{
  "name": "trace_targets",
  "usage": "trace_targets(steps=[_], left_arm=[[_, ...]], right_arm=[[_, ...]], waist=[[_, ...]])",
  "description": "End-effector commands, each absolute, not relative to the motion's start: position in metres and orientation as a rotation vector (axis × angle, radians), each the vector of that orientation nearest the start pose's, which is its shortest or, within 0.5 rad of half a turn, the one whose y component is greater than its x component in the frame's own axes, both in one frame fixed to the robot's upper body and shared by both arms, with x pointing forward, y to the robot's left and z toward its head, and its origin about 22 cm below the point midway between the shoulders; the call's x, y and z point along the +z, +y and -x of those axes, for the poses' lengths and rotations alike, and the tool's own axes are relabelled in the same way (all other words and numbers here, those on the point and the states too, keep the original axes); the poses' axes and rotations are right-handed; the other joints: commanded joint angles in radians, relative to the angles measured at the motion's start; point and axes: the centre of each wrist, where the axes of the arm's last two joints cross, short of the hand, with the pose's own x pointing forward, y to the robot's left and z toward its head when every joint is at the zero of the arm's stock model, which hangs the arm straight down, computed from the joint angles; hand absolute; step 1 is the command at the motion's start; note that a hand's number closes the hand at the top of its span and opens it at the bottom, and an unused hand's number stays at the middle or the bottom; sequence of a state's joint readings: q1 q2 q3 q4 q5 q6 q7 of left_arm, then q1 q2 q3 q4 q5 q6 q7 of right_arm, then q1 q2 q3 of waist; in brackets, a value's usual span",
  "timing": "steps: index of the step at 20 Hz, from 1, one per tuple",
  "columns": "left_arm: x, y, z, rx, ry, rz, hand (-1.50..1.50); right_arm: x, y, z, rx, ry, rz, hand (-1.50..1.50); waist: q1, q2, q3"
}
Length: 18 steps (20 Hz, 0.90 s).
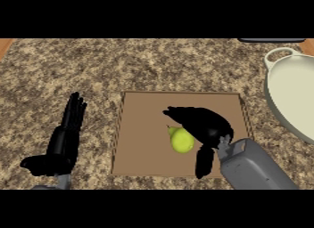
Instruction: Pick the pear from the tray and place it in the pot
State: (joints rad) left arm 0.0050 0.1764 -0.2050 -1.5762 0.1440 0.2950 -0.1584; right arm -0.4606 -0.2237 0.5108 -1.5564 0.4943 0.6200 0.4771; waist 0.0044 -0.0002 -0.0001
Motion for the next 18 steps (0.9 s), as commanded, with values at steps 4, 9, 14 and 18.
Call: trace_targets(steps=[4,9,14,18], left_arm=[[0.02,0.223,-0.235,0.044,-1.692,-0.104,0.0],[0.023,0.233,-0.235,0.023,-1.706,-0.087,0.0],[0.008,0.221,-0.247,0.026,-1.704,-0.098,0.0],[0.022,0.222,-0.254,0.037,-1.713,-0.103,0.0]], right_arm=[[0.059,-0.134,-0.299,1.585,-1.122,0.288,-1.5],[0.049,-0.127,-0.293,1.574,-1.096,0.278,-1.5],[0.053,-0.083,-0.302,1.603,-1.25,0.335,1.5],[0.036,-0.132,-0.295,1.566,-1.358,0.368,1.5]], waist=[[0.001,0.0,0.0],[0.0,0.0,0.0],[0.005,0.002,0.0],[-0.004,0.0,0.0]])
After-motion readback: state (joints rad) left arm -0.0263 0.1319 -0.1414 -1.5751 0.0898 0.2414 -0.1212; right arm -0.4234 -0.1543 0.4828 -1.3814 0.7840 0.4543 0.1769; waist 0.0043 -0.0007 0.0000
